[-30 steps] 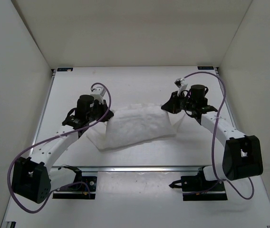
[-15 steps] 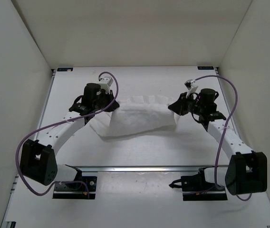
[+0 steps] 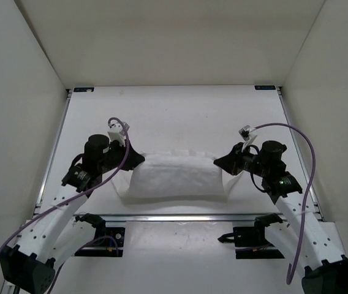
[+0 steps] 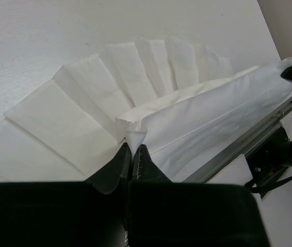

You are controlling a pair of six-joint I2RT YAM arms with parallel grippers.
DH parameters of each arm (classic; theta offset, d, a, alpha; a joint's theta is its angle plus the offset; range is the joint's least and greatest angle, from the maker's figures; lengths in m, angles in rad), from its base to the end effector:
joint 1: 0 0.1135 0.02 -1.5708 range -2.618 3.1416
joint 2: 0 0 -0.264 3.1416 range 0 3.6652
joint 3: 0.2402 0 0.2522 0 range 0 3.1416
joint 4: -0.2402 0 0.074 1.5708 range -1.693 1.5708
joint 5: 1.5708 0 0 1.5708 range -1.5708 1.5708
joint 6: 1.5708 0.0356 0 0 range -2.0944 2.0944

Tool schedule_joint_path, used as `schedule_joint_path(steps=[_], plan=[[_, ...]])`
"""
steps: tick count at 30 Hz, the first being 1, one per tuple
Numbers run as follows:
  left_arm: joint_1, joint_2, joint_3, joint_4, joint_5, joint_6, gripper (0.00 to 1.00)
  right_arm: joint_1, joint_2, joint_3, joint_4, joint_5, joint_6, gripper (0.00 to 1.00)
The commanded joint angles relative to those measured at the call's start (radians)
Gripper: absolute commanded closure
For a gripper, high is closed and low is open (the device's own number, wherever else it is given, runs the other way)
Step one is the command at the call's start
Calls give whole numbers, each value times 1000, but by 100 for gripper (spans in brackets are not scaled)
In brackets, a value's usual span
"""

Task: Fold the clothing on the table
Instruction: Fold the skirt

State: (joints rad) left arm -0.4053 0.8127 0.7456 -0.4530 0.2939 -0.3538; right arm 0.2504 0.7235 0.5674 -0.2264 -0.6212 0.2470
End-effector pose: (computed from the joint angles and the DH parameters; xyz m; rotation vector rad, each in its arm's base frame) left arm 0.1620 -0.0807 0.2949 0.2399 2.1457 -0.7578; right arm 0.1585 0.0619 0.2710 -0.4255 1.9463 0.9295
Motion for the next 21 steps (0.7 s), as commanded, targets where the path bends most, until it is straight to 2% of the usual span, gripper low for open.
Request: schedule_joint_path(steps=[1, 6, 9, 12, 18, 21], plan=[[72, 116, -28, -32, -73, 9, 100, -117, 121, -15, 7, -1, -9, 100], [68, 398, 35, 25, -107, 7, 100, -96, 308, 38, 70, 78, -49, 100], [57, 482, 84, 28, -130, -2, 100, -106, 425, 77, 87, 66, -64, 100], [39, 502, 71, 59, -180, -26, 100, -115, 513, 111, 127, 37, -63, 100], [95, 508, 9, 131, -205, -47, 100, -134, 625, 179, 191, 38, -84, 100], [80, 525, -8, 168, -246, -39, 100, -141, 677, 193, 200, 38, -94, 99]])
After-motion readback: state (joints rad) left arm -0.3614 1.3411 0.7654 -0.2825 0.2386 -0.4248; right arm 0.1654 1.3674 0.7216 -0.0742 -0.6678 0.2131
